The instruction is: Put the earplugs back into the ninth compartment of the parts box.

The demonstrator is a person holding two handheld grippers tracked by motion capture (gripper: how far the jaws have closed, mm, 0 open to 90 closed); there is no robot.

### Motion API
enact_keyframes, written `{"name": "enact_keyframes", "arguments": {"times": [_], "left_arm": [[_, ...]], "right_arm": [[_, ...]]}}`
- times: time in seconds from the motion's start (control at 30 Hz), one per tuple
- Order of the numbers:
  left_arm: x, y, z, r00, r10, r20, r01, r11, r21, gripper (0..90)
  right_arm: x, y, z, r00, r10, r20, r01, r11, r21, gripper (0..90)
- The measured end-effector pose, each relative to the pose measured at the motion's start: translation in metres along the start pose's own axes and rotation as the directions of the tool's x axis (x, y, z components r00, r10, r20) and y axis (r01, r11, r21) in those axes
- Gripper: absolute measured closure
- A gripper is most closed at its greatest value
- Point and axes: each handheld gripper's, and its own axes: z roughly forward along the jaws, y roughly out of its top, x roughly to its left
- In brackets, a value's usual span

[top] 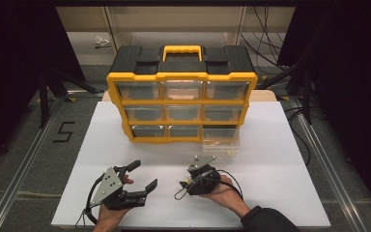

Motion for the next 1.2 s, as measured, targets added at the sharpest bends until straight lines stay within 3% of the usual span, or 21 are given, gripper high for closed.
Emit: {"name": "enact_keyframes", "arguments": {"times": [0.3, 0.63, 0.77, 0.97, 1.2], "left_arm": [[0.000, 0.000, 0.000, 1.0000, 0.002, 0.000, -0.002, 1.0000, 0.000, 17.3], [0.000, 0.000, 0.000, 1.0000, 0.002, 0.000, -0.002, 1.0000, 0.000, 17.3], [0.000, 0.000, 0.000, 1.0000, 0.005, 0.000, -0.005, 1.0000, 0.000, 17.3], [0.000, 0.000, 0.000, 1.0000, 0.005, -0.001, -0.005, 1.0000, 0.000, 17.3], [0.000, 0.000, 0.000, 1.0000, 0.005, -0.001, -0.005, 1.0000, -0.001, 17.3]], "right_arm": [[0.002, -0.003, 0.005, 0.9998, -0.014, -0.017, 0.014, 0.999, 0.031, 55.7], [0.002, -0.004, 0.006, 0.9995, -0.029, -0.016, 0.029, 0.998, 0.048, 71.7], [0.004, -0.004, 0.006, 0.9989, -0.044, -0.015, 0.045, 0.998, 0.044, 79.1], [0.004, -0.003, 0.004, 0.9987, -0.047, -0.018, 0.047, 0.998, 0.033, 80.6], [0.000, 0.004, -0.011, 0.9992, -0.038, -0.009, 0.038, 0.999, -0.030, 80.6]]}}
